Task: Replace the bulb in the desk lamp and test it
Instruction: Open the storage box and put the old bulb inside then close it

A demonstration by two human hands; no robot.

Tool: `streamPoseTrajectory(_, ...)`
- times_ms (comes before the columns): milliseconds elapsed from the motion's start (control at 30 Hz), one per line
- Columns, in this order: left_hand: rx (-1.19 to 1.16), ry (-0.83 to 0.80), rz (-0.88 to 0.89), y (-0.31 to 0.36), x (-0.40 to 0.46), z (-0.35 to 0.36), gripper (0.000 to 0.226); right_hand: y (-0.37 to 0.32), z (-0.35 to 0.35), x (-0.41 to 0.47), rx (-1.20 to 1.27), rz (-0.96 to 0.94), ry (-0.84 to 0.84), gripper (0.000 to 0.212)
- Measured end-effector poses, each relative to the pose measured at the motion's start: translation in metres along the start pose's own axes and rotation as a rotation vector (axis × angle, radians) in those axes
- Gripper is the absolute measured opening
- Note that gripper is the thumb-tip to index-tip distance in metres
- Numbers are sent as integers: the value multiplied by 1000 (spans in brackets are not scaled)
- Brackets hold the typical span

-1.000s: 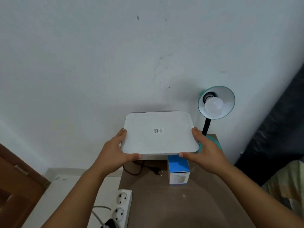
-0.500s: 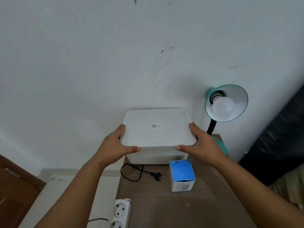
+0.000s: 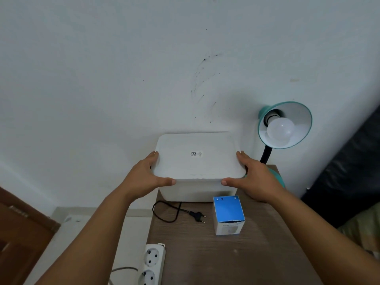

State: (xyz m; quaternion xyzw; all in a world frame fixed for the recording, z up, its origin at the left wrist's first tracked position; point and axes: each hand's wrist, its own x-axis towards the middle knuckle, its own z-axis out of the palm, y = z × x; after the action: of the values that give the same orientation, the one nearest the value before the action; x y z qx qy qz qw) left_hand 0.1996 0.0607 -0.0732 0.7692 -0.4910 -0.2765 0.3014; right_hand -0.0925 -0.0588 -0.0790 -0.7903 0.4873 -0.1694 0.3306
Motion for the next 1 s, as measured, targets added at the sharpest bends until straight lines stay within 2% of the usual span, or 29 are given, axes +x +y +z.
streamPoseTrajectory(200,-4,-1,-1,2,0,1,119,-4,-3,-1,-110,4,-27,113)
streamPoseTrajectory(500,-73,-18,8,4,-1,6,114,-4,-1,-3,-85,13,-18,114)
streamPoseTrajectory(733,-130,-8,-33,-2,0,3,116,-8,-7,5,-169,4,-30,112)
streamPoseTrajectory(1000,-133,9,-54,-9,-1,5,102,-4,4,4,-133,5,-36,108)
